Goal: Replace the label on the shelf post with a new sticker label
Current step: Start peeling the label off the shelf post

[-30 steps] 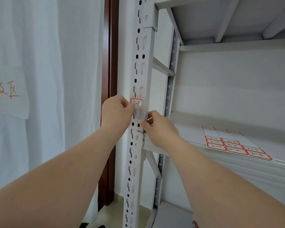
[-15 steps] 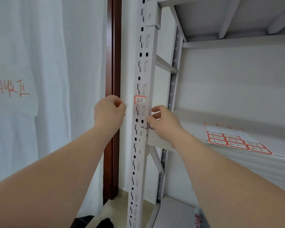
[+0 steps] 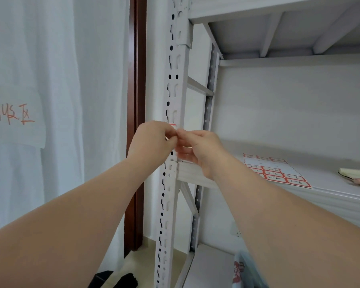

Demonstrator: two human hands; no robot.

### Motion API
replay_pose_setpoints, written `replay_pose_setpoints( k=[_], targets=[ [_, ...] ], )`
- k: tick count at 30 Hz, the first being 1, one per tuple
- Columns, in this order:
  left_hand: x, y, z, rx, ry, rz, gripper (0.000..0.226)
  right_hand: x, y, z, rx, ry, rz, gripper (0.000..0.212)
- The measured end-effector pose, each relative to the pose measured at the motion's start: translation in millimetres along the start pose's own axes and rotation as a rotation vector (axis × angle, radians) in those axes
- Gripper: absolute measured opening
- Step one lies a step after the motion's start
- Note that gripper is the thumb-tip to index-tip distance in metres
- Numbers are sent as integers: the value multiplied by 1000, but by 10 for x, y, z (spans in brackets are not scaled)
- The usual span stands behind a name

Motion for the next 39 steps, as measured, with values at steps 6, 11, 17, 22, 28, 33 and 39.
replay_pose_setpoints(
  k=[6, 11, 17, 22, 28, 33, 39],
  targets=[
    [-18, 18, 42, 115, -20, 18, 15, 27, -42, -72, -107, 69, 48, 12],
    [3, 65, -12, 49, 3, -22, 14, 1, -26, -126, -203, -39, 39, 23],
    [190, 199, -86, -95, 0, -158, 17, -30, 82, -265, -298, -326, -63, 37],
    [309, 318, 15, -123, -37, -229, 16, -43, 155, -263, -266, -459, -104, 31],
    [308, 381, 155, -130, -77, -269, 11, -86, 184, -122, -163, -553, -152, 31],
    [314, 391, 224, -146, -101, -277, 12, -202, 228, -97, -97, -581, -128, 26],
    [328, 408, 229, -174, -85, -273, 12, -206, 274, -76, -48, -618, -158, 29]
  ],
)
Point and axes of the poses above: each hand's wrist, its own y-axis towards the middle knuckle, its own z-axis out of the palm, x = y × z, the point moved 8 cm from there along y, towards the middle knuckle, and after that the axes turned 9 degrees about -z, right-handed, at the moved point
